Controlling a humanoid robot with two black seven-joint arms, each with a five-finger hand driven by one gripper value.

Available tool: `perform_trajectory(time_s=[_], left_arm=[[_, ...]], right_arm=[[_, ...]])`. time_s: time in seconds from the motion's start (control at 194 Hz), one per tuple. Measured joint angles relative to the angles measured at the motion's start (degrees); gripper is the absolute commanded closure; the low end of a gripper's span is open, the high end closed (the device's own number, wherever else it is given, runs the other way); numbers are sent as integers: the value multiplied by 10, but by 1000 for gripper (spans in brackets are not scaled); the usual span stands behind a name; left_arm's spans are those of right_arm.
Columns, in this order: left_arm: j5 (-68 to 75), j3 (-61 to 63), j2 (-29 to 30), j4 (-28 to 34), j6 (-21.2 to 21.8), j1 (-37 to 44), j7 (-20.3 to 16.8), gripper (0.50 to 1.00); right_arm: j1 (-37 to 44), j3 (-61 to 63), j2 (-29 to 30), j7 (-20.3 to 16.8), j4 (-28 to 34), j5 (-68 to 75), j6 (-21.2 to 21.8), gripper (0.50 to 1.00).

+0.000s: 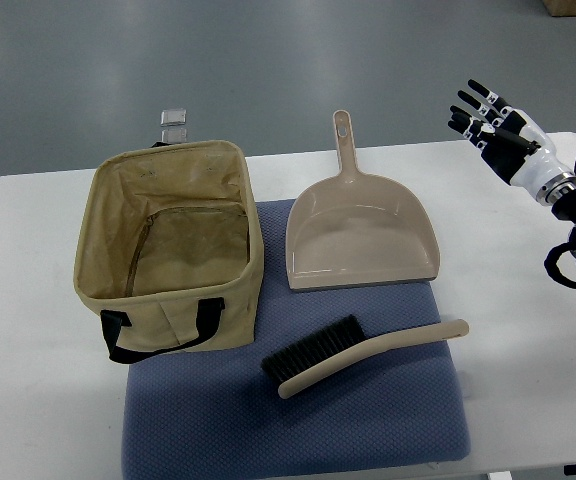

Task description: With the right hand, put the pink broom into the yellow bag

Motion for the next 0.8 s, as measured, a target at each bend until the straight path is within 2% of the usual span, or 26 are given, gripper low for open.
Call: perform_trajectory(time_s=[0.263,0.496,0.568,0.666,0.8], left_arm=[[0,0,0,0,0,0,0,500],[0,0,0,0,0,0,0,500],[0,0,0,0,0,0,0,500],[0,0,0,0,0,0,0,500],[0,0,0,0,0,0,0,500]], right_arm=[[2,-5,-6,-1,1,-5,23,572],[19,-45,-43,7,24,-27,64,574],[27,-85,-66,29,42,-45,67,576],[40,-158,-104,79,81,-80,65,579],[61,-265,-157,141,150,-140,44,579]])
